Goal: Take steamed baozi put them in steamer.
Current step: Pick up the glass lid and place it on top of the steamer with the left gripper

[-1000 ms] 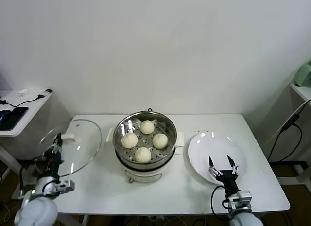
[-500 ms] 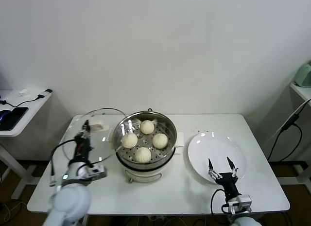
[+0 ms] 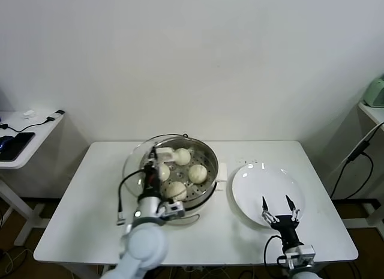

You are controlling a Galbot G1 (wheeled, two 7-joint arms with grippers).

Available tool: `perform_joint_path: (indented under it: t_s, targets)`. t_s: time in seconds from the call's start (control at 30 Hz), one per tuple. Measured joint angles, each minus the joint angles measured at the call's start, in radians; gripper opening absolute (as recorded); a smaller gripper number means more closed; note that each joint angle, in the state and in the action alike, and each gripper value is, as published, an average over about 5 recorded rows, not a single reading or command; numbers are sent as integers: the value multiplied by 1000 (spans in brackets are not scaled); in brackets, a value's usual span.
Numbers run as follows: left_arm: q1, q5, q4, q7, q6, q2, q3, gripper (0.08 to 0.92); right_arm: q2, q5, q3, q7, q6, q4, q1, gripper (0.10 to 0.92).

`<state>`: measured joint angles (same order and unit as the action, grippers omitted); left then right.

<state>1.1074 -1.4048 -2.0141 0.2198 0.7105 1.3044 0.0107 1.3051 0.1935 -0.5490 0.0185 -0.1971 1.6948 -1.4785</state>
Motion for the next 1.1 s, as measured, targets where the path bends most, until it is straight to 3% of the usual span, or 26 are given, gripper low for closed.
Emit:
perform_joint_path:
  t_s: [0.43,1.1]
  targets:
    - [-57,-96,100,5,26,99,-101,136,1,-1,-14,16,-32,-13,-8,823]
    - [-76,-139,208,-20,25,114,-78,136,5,-8,-18,29,-57,-26,4,823]
